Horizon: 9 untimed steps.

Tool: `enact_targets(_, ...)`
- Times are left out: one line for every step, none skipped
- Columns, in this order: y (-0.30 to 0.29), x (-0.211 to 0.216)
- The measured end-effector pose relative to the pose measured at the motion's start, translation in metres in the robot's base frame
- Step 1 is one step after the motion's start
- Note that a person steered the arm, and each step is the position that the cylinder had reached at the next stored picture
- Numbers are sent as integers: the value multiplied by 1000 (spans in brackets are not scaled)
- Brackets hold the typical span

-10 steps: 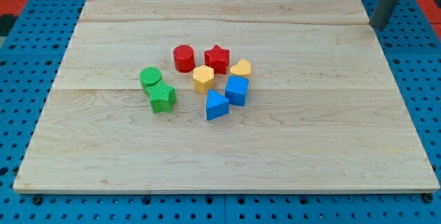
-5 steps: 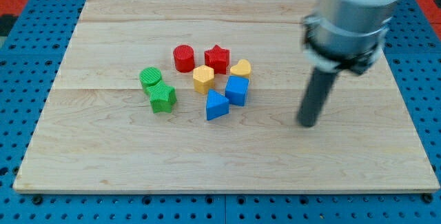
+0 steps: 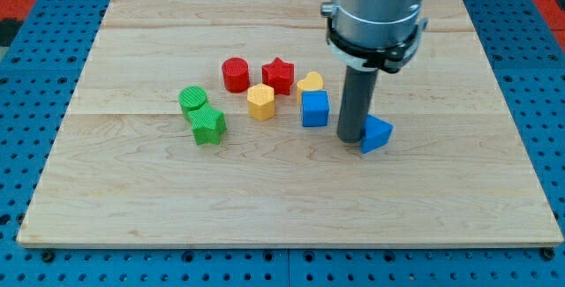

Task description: Move the blue triangle towards the bottom right of the board

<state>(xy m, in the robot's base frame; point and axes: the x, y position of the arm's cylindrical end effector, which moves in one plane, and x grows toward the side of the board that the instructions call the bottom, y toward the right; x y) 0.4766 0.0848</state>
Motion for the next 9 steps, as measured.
enact_targets(-9, -19)
enact_targets(41, 32)
enact_targets(52, 4)
enact_targets(57, -35)
enact_targets(91, -12)
enact_targets(69, 24)
enact_targets(46, 11)
enact_targets(-23, 10)
enact_targets(-81, -3)
